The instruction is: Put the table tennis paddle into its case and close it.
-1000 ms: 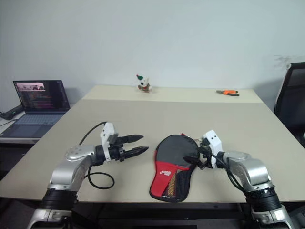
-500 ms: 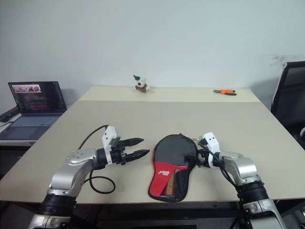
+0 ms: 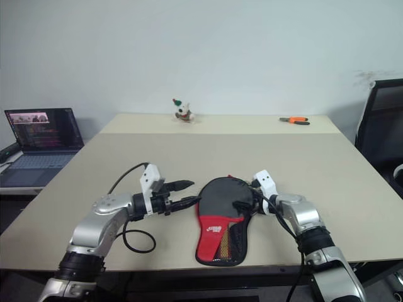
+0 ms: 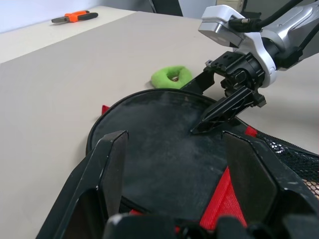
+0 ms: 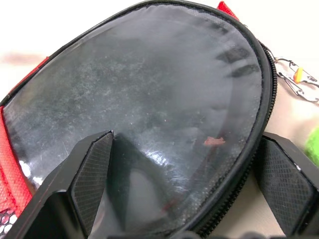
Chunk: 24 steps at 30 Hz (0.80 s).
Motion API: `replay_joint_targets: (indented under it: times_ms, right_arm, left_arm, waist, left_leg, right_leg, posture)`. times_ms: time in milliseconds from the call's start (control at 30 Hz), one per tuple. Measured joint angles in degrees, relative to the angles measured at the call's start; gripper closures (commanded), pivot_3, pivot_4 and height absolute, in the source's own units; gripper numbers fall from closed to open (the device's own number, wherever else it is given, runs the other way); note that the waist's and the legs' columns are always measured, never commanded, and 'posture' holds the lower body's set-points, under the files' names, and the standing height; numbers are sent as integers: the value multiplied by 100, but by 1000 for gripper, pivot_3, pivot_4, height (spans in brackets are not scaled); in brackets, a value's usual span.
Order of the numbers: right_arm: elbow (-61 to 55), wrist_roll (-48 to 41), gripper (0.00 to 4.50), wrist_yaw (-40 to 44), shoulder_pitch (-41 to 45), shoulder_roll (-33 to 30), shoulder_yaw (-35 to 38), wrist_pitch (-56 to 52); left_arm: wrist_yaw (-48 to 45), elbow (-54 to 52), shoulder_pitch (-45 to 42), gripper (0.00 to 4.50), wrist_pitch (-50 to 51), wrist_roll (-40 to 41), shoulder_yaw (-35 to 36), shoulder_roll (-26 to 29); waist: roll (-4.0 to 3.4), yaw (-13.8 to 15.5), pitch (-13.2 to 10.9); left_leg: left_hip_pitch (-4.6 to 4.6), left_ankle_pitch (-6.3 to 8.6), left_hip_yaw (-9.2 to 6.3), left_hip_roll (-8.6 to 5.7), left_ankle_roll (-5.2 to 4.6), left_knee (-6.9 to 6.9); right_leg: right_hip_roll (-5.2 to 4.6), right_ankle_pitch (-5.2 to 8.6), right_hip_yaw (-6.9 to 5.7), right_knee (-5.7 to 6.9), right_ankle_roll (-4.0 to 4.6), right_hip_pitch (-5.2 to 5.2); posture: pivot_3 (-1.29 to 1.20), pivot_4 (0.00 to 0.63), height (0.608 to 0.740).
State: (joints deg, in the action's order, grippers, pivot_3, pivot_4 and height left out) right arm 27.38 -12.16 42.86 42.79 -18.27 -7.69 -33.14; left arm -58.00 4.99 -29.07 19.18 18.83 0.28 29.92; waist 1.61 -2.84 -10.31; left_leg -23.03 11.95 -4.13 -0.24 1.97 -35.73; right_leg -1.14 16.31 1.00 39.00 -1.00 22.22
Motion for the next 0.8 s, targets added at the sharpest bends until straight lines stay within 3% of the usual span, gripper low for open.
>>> replay_joint_targets:
  times_ms: [167, 333, 667, 800]
  right_arm:
    - [-62, 191, 0, 128, 26, -176, -109, 3]
    - [-491, 191, 0, 392, -92, -819, -99, -319]
    - [-2036, -410, 0, 899, -716, -1498, 181, -1351]
    - [-2102, -490, 0, 869, -691, -1671, 358, -1425]
  left_arm:
    - [1, 77, -110, 1272, -102, -41, -108, -42]
    - [-7, 546, -375, 1272, -377, -237, -229, -94]
    - [-394, 2132, -1227, 1272, -1219, -630, -634, -423]
    - [-838, 2799, -1521, 2487, -1412, -678, -795, -566]
  waist:
    - [-3, 13, -2]
    - [-4, 98, -3]
    - [-13, 107, -14]
    - [-14, 98, -16]
  left_leg:
    - [0, 0, -2, -7, 0, 0]
    - [-3, 0, 0, -11, 0, -1]
    - [-9, 0, 6, -15, -1, -4]
    - [-10, 0, 9, -14, -1, -2]
  right_leg:
    - [1, 0, -4, 0, 0, -1]
    - [0, 1, -5, -2, -1, -1]
    - [0, 10, -12, -3, -17, -1]
    - [1, 12, -12, -3, -20, 1]
  posture:
    - [0, 150, 740]
    - [0, 150, 740]
    - [0, 150, 740]
    - [0, 150, 740]
